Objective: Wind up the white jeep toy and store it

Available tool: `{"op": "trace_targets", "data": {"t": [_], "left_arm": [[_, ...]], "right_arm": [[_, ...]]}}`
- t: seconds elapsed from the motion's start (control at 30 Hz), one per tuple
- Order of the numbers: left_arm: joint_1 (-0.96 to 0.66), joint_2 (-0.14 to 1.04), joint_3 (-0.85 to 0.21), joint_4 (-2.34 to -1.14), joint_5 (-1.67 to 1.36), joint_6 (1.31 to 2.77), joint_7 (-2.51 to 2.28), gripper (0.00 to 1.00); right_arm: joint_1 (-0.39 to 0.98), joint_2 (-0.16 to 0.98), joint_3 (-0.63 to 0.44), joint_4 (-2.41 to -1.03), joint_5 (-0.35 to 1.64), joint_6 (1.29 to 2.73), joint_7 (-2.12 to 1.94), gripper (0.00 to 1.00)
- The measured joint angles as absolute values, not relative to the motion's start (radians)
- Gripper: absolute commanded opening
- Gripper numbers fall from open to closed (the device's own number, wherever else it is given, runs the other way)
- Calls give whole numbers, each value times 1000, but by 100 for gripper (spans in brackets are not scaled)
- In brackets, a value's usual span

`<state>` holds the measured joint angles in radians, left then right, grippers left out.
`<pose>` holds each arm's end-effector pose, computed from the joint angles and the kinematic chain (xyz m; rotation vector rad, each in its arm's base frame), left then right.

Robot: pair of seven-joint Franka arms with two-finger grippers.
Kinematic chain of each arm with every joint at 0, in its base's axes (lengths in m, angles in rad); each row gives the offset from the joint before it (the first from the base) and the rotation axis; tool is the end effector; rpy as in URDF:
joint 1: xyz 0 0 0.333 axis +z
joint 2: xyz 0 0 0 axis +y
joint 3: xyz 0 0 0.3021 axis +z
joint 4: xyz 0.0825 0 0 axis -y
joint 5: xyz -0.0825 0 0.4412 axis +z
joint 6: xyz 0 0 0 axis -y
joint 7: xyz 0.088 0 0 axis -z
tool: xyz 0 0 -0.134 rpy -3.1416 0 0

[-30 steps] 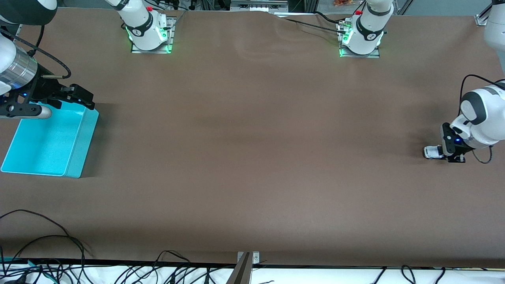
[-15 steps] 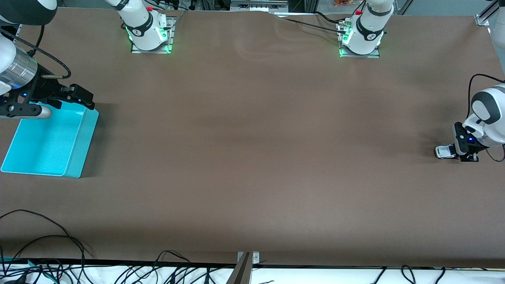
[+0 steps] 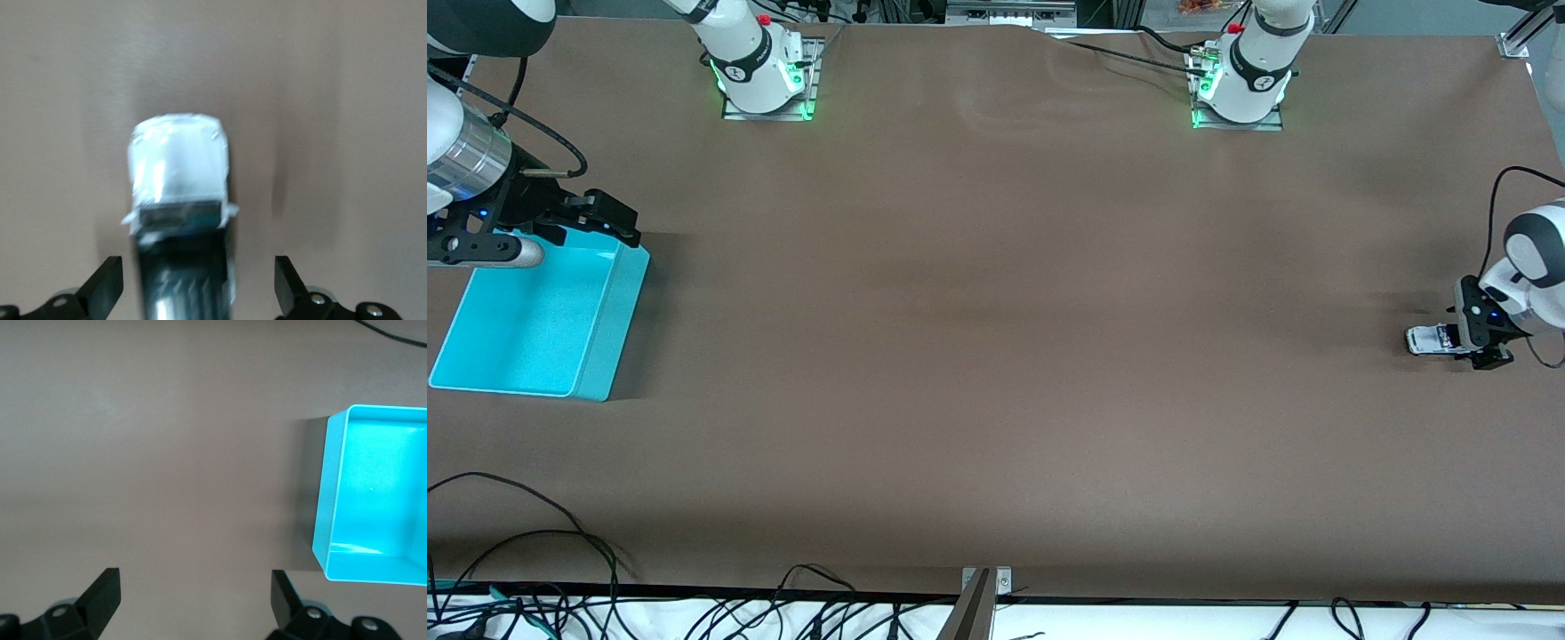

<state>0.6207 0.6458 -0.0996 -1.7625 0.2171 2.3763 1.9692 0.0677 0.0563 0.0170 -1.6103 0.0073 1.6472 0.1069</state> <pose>0.5940 0.3492 0.1174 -2.1975 2.2351 0.1436 0.6295 0.0542 0.5342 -3.1349 0.0358 0.0315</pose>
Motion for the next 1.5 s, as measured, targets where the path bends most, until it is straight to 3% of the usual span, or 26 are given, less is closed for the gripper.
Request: {"op": "trace_targets", "data": {"t": [0.57, 1.2, 1.5], "left_arm": [[606, 613, -235, -1536, 217, 2018, 1635, 100], [524, 613, -484, -1516, 217, 1928, 927, 100], [446, 611, -524, -1442, 217, 1791, 660, 100]], "right_arm": [[68, 56, 17, -1610, 7, 1647, 107, 100], [68, 56, 17, -1610, 7, 1647, 107, 100], [68, 56, 17, -1610, 7, 1647, 107, 100]]}}
